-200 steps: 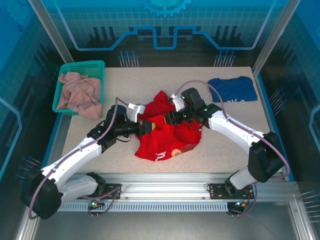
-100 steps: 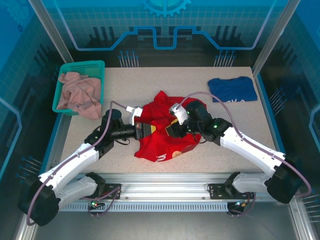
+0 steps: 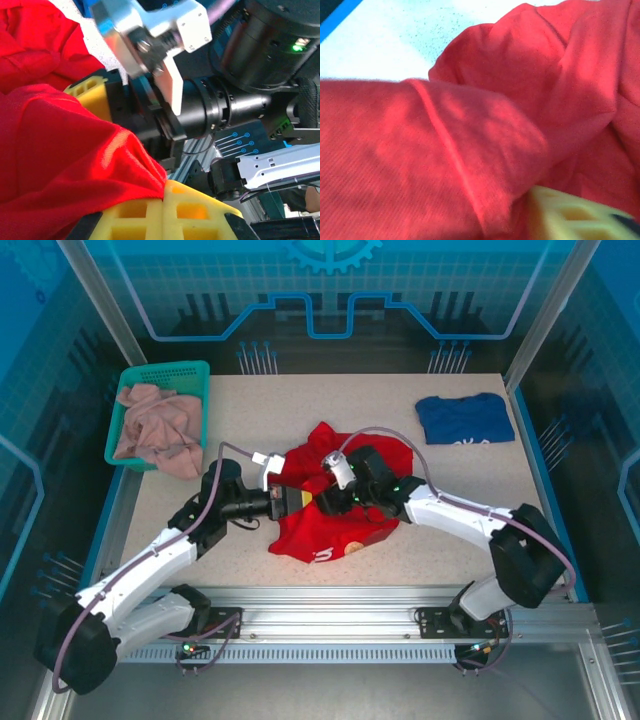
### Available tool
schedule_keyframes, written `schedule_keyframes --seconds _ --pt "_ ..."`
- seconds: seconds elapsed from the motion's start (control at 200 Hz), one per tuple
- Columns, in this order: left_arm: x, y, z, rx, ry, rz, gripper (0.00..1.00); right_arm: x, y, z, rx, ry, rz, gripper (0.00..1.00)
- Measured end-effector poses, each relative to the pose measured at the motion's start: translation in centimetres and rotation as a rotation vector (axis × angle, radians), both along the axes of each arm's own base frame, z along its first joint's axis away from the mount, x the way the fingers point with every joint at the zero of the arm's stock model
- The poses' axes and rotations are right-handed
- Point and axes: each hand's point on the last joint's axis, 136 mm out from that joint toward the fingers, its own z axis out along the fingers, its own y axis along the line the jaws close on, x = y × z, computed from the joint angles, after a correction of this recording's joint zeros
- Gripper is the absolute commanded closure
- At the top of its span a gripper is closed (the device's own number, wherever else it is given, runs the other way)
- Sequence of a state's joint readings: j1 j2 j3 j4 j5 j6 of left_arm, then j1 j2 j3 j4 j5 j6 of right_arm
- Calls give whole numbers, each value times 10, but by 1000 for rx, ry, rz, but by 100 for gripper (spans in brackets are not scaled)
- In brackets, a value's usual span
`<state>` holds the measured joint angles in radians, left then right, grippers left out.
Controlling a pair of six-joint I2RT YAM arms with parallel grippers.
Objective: Fold the inside-out t-shirt
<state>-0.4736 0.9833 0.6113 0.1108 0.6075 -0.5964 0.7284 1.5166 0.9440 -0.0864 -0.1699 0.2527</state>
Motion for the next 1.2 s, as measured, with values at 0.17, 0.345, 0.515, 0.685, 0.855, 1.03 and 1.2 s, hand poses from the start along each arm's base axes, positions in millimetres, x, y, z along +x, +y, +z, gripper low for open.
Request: schedule_keyframes --seconds 0.17,0.345,0.515,0.685,0.855,1.03,1.2 --pt "12 18 -9 68 0 121 100 -6 4 23 116 25 71 100" --pt "30 48 -38 229 8 297 89 -25 -16 76 311 13 174 100" --pt "38 59 -49 335 -4 336 68 -47 -19 81 388 72 259 100" --pt "32 62 -47 369 -31 324 48 -46 -23 83 418 100 266 100" --pt "9 48 -22 367 -161 268 46 -43 -22 79 414 120 260 100" --pt "-10 18 -10 418 -267 134 47 -42 -22 79 411 127 252 100" --pt "4 0 -28 514 -248 70 58 -41 -23 78 409 130 243 100"
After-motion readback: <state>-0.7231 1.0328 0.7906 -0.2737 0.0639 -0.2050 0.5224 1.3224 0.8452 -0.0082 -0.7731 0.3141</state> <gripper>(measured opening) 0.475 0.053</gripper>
